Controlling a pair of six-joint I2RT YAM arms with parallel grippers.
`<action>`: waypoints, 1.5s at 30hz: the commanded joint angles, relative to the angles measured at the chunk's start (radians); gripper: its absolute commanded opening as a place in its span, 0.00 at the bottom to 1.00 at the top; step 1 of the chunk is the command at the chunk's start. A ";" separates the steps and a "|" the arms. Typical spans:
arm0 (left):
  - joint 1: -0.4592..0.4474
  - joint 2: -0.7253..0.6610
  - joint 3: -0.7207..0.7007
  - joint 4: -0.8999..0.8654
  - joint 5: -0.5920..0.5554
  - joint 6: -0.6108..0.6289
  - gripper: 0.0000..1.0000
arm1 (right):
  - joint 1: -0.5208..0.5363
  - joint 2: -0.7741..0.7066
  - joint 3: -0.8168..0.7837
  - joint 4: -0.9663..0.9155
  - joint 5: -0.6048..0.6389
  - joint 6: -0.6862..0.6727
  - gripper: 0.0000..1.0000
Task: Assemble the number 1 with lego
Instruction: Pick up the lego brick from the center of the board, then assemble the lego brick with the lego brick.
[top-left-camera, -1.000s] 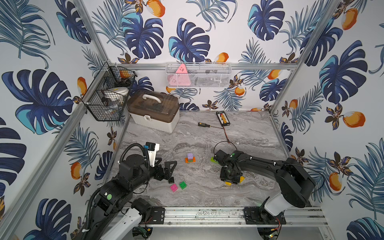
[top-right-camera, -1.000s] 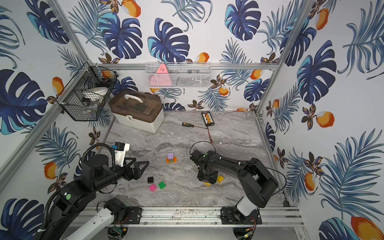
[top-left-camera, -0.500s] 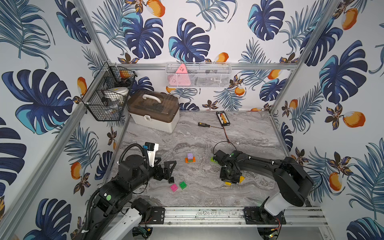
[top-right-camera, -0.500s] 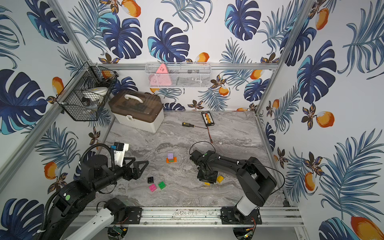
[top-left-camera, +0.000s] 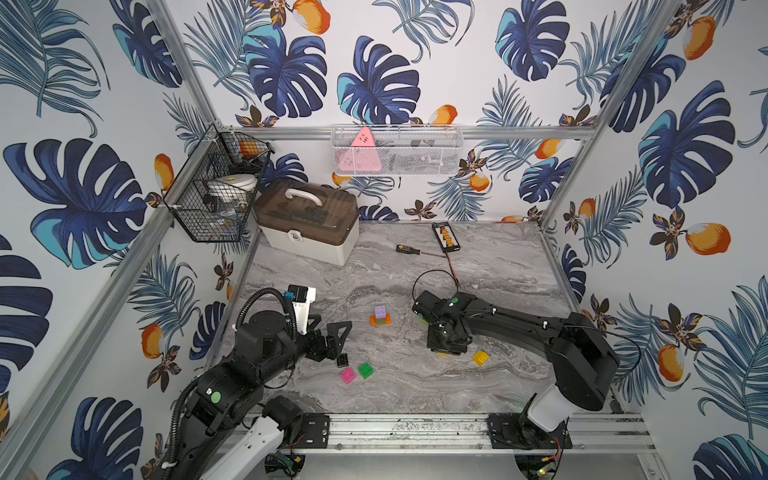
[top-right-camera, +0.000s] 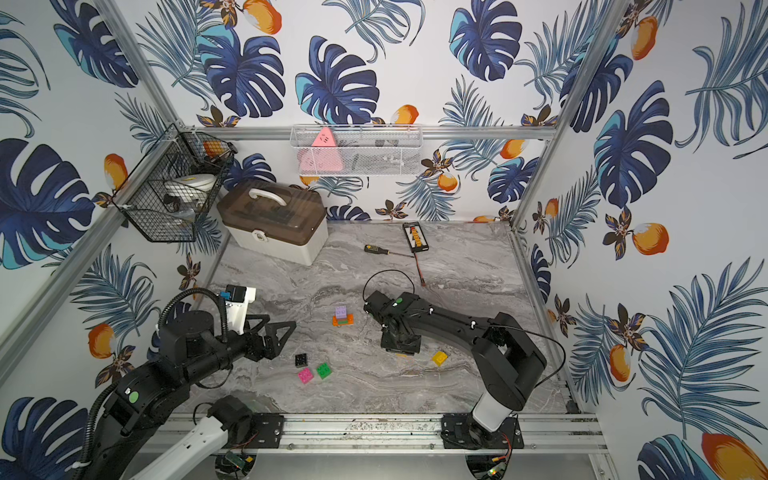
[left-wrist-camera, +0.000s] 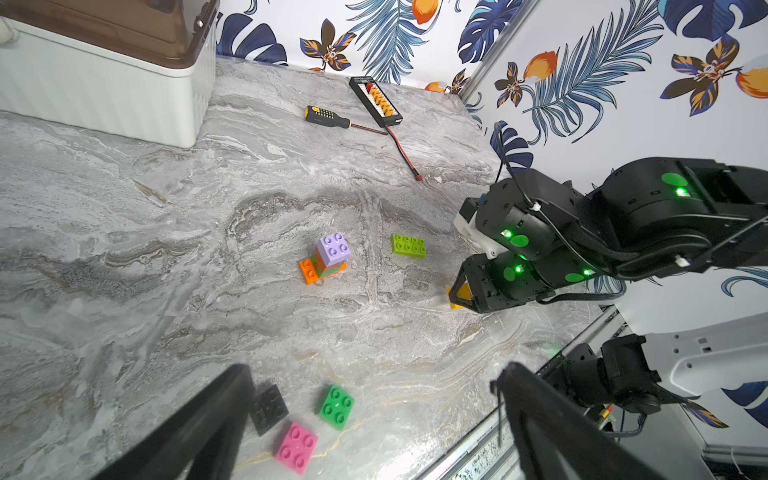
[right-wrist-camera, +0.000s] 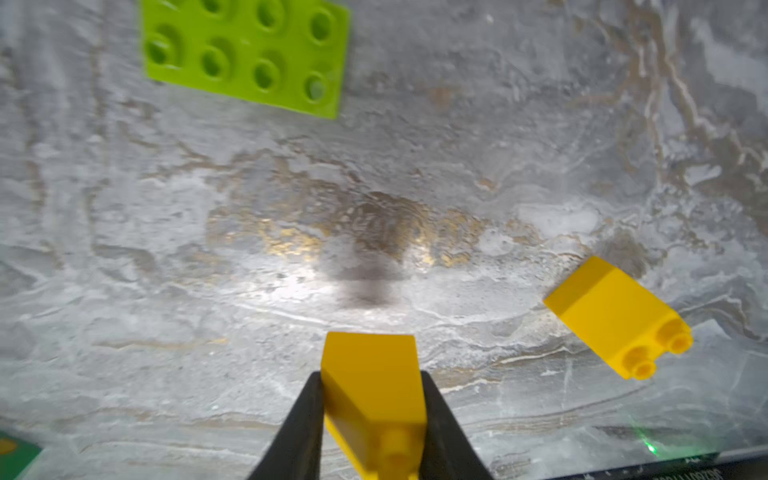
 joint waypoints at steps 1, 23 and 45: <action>0.003 -0.003 0.003 0.012 -0.009 0.001 0.99 | 0.018 0.034 0.097 -0.023 0.052 -0.083 0.30; 0.010 -0.001 0.004 0.011 -0.018 0.001 0.99 | 0.056 0.431 0.784 -0.101 0.013 -0.369 0.28; 0.026 -0.004 0.001 0.018 -0.002 0.003 0.99 | 0.068 0.624 1.013 -0.224 0.012 -0.340 0.27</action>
